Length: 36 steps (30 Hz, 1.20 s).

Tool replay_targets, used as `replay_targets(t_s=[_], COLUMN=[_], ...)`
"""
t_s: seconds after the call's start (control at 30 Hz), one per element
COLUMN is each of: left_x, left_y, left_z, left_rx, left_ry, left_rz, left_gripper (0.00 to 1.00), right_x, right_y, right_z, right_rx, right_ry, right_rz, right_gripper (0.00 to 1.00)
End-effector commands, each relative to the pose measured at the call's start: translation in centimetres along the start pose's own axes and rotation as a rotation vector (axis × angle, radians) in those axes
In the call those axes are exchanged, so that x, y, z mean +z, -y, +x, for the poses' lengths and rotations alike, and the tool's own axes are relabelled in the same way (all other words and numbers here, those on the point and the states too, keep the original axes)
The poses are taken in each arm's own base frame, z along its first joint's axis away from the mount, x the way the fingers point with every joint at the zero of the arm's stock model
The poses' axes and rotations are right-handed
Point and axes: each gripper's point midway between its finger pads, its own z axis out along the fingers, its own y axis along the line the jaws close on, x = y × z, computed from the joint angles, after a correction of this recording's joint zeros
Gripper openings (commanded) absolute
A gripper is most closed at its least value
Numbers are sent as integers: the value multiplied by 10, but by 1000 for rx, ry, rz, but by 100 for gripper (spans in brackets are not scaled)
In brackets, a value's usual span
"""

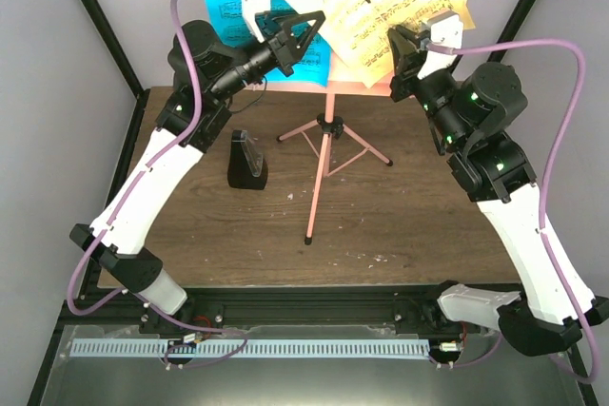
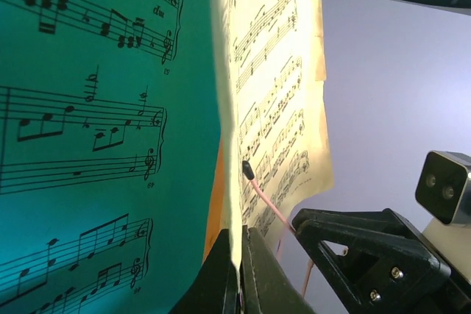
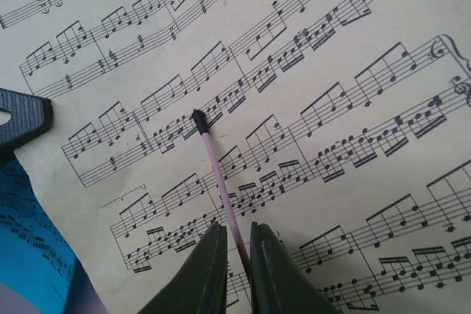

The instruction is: Pack up the instrument practice props

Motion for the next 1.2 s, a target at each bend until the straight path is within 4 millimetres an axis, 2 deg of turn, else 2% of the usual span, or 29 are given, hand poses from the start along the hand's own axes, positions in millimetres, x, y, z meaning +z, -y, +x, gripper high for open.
replay_targets(t_s=[0.0, 0.17, 0.37, 0.57, 0.83, 1.03, 1.17], left_x=[-9, -10, -13, -30, -52, -75, -94], left_y=[17, 18, 27, 57, 74, 81, 75], left_z=[-15, -16, -17, -28, -28, -14, 6], left_rx=[24, 29, 44, 125, 162, 196, 193], left_ry=[32, 33, 29, 35, 8, -57, -104], left_rz=[41, 45, 82, 172, 197, 191, 152], left_gripper=[0, 0, 0, 0, 0, 0, 0], right_x=[-6, -9, -17, -14, -13, -11, -9], right_y=[1, 3, 4, 8, 12, 12, 13], right_z=[-8, -5, -3, -2, 1, 4, 8], right_rx=[-11, -4, 26, 39, 67, 76, 79], right_ry=[39, 51, 86, 82, 74, 64, 51], right_rz=[6, 21, 33, 54, 81, 84, 87], right_gripper=[9, 1, 1, 1, 1, 1, 1])
